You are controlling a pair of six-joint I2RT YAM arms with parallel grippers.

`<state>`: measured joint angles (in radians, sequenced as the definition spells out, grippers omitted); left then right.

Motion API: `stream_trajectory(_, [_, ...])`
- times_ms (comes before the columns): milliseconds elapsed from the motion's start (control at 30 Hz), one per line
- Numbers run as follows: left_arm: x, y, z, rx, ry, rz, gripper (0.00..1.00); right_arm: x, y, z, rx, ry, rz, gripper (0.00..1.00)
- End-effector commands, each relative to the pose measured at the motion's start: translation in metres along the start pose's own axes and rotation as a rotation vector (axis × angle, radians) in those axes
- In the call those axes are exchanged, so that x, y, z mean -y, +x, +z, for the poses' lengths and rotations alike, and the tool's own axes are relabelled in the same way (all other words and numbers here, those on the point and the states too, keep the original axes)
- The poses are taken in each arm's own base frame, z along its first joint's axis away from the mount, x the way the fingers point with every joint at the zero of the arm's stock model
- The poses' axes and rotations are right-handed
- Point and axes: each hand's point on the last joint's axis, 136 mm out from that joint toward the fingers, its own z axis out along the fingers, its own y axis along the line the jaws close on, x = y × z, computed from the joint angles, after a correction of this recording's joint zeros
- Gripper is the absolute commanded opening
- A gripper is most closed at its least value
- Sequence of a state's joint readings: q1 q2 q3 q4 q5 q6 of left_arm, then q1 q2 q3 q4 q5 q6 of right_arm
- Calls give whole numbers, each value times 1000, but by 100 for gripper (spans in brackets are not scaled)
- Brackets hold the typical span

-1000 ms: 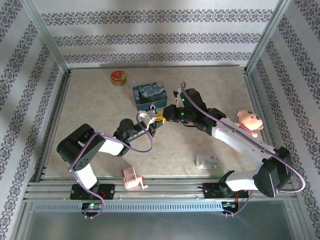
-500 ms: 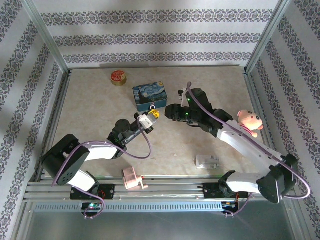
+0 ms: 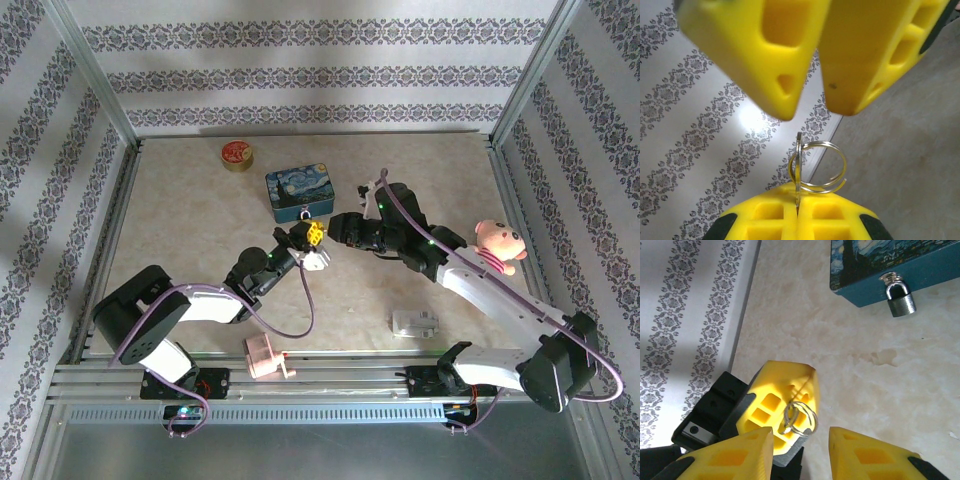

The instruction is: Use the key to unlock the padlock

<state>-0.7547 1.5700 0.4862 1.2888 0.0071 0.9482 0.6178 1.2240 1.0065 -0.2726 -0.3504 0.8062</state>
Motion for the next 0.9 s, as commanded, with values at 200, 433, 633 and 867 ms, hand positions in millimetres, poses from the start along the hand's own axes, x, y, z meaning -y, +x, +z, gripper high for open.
stream_trajectory(200, [-7,-14,-3,46,-68,51,0,-11,-1,15,-24,-54,10,34])
stream_trajectory(433, [-7,-14,-3,49,-65,31,0,-18,1,26,-55,-77,0,26])
stream_trajectory(633, [-11,-13,-5,41,-85,-4,0,-19,3,29,-62,-75,-3,0])
stream_trajectory(867, [-9,-18,-23,48,-21,-120,75,-1,-14,14,31,-39,-18,0])
